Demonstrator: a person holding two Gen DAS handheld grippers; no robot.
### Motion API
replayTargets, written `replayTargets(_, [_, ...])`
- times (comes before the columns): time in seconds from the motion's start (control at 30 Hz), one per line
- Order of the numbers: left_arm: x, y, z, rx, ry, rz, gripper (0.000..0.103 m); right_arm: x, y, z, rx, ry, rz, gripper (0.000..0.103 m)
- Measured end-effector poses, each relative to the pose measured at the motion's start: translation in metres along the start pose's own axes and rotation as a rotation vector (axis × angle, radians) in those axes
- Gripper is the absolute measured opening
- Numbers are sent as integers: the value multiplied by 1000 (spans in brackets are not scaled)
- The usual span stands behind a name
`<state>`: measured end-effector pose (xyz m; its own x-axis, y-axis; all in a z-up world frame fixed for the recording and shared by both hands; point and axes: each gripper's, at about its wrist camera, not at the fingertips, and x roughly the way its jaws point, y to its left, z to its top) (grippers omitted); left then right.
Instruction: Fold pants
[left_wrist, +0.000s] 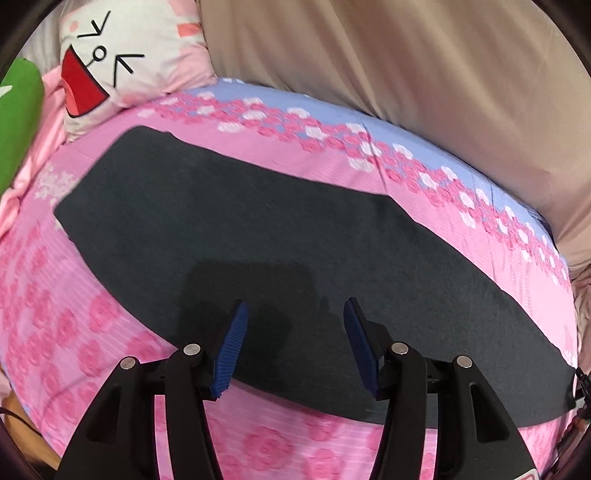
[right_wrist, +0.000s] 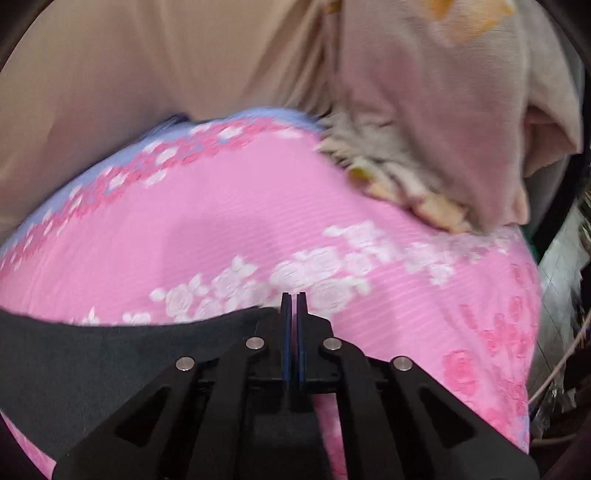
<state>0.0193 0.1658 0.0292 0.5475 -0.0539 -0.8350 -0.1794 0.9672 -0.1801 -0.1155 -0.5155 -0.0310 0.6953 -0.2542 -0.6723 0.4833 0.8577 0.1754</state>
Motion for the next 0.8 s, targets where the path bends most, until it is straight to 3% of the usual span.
replayTargets(0.03, [1,-5,-2,8,3,-5,52,-6,-5,-2,23,-7,44,4])
replayTargets(0.1, [2,-15,-5,35,0,1,52,-4,-9,-5,20,11,63,18])
replayTargets(0.17, [5,-28,-10,62,5,-6,52,8,-14,-6,17,50,69,40])
replayTargets(0.27, [10,-41,-15,77,25,-29,52,25,-7,-6,-14,83,95,39])
replayTargets(0.3, [11,-46,-17,81,31,-33,53,26,-3,-6,-29,94,111,31])
replayTargets(0.33, [13,-51,-20,87,38,-36,53,25,3,-6,-40,102,148,5])
replayTargets(0.43, [14,-60,-23,100,41,-39,53,8,18,0,-110,18,70,5])
replayTargets(0.53, [10,-70,-26,128,17,-26,53,15,9,-1,-98,24,12,5])
replayTargets(0.57, [9,-74,-27,144,6,-19,53,27,6,-5,-88,70,16,6])
replayTargets(0.63, [7,-84,-32,187,-16,9,53,13,1,-5,-49,32,41,13])
replayTargets(0.73, [3,-95,-40,229,-42,13,58,-23,-6,-10,-6,-17,42,14])
replayTargets(0.8, [-1,-99,-45,239,-77,9,62,-51,-18,-27,47,-44,69,29])
